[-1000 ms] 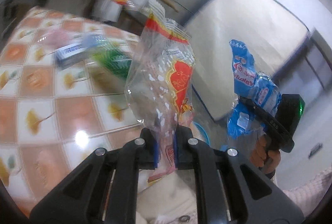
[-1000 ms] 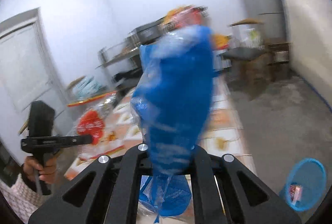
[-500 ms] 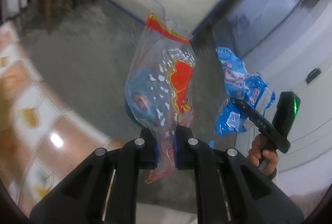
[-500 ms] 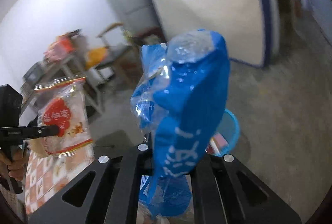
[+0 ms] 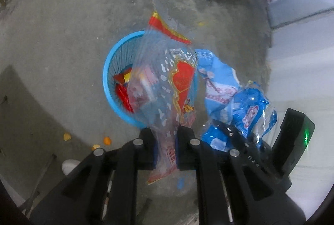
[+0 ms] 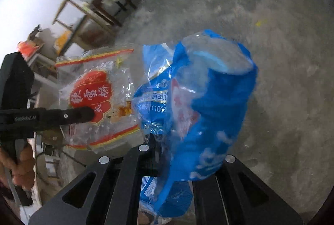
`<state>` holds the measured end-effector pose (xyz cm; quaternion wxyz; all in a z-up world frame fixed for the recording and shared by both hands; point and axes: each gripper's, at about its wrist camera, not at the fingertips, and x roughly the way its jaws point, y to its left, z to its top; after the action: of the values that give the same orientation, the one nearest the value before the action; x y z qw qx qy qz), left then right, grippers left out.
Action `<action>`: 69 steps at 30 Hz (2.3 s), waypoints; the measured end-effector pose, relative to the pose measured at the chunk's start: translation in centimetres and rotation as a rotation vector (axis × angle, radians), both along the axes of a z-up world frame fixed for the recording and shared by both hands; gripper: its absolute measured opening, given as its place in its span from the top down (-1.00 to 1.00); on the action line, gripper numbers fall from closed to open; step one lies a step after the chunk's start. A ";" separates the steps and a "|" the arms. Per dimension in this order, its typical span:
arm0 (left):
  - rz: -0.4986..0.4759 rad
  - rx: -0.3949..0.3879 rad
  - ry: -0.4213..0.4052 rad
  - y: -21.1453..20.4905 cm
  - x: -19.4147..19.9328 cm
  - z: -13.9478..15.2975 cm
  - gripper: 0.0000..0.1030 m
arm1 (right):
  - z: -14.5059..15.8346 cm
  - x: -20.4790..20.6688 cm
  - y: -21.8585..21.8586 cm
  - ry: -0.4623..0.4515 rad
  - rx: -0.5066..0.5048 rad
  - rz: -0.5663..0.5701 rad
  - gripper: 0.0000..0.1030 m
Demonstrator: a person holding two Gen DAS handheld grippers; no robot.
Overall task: Collect trash
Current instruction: 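Open both tools to drop the two bags into the wastebasket, then move both tools back over the table toward the tan cloth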
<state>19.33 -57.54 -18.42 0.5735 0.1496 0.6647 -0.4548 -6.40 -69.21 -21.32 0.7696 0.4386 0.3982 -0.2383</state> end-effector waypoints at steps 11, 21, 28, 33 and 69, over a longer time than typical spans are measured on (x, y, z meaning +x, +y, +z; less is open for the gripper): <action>0.092 0.005 -0.034 -3.4 1.8 -5.6 -0.30 | -9.3 8.3 -5.8 0.191 -0.017 0.014 0.07; 0.163 -0.116 -0.068 -2.1 3.5 -0.3 -0.34 | -10.1 7.0 -6.5 0.294 -0.079 -0.025 -0.20; 0.094 -0.226 -0.132 1.6 2.1 8.3 -0.42 | -8.7 7.9 -5.8 0.239 -0.099 0.081 -0.60; 0.068 -0.306 -0.206 8.9 1.3 15.2 -0.52 | -7.6 8.8 -5.5 0.197 -0.074 0.113 -0.60; 0.564 -0.474 -0.459 49.8 -3.0 19.4 -0.67 | 6.7 2.2 8.5 -0.043 -0.120 0.142 -0.12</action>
<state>16.35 -7.78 1.00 0.8267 -0.0762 0.4122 -0.3753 -4.17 -60.73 -14.59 0.8179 0.3671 0.3968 -0.1972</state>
